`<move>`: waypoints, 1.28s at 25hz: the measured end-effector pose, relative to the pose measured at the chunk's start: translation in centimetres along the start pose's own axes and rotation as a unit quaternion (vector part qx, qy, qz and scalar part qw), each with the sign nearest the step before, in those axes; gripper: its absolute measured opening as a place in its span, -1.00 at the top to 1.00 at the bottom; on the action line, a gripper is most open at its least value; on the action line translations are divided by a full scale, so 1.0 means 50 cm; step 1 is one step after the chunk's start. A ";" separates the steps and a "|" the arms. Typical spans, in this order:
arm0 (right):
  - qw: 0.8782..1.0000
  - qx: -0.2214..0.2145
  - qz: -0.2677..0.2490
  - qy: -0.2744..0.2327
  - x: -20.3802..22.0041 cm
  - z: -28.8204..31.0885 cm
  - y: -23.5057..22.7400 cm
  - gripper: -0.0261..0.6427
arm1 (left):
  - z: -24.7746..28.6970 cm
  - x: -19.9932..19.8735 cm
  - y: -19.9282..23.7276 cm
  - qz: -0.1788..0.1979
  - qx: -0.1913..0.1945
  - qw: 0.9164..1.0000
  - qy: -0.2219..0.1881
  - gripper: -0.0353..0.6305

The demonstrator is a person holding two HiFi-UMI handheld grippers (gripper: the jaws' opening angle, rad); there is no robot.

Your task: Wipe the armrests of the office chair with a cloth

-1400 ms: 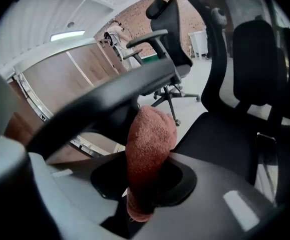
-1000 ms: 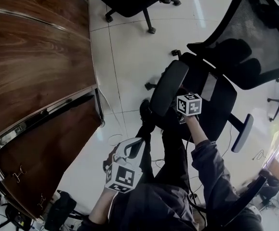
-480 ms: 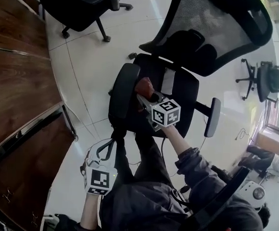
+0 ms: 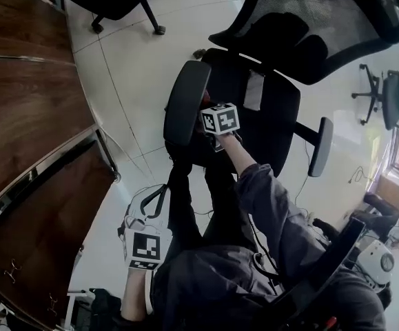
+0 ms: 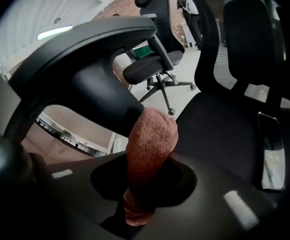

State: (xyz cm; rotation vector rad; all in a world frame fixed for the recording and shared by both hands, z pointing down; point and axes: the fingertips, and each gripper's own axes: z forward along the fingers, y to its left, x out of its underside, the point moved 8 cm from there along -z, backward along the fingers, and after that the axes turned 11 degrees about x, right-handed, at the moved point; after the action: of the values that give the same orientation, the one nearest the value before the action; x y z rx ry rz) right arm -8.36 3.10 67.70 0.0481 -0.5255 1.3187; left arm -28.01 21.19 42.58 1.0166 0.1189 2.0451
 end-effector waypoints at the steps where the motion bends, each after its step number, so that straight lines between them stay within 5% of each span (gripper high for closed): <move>1: 1.000 0.000 0.006 0.001 0.000 -0.002 0.003 0.66 | -0.001 0.000 -0.001 0.000 0.000 1.000 -0.001 0.85; 11: 0.994 -0.059 0.021 -0.085 -0.072 -0.275 0.019 0.66 | 0.000 -0.056 -0.025 0.018 0.013 0.999 -0.028 0.85; 17: 0.986 -0.096 -0.034 -0.133 -0.159 -0.405 0.064 0.66 | 0.006 -0.073 -0.020 0.017 0.012 0.999 -0.049 0.85; 25: 0.972 -0.122 -0.160 -0.120 -0.311 -0.296 0.212 0.66 | -0.027 -0.056 0.007 -0.016 -0.021 0.997 -0.070 0.85; 32: 0.970 -0.067 -0.231 -0.029 -0.363 -0.118 0.330 0.66 | -0.057 -0.024 0.040 -0.056 -0.053 0.993 -0.090 0.85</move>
State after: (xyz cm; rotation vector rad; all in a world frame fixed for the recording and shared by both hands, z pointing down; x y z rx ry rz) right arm -24.40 -7.05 51.13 0.0918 -0.6087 0.8270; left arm -30.88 19.76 40.79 1.0972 -0.0278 1.8306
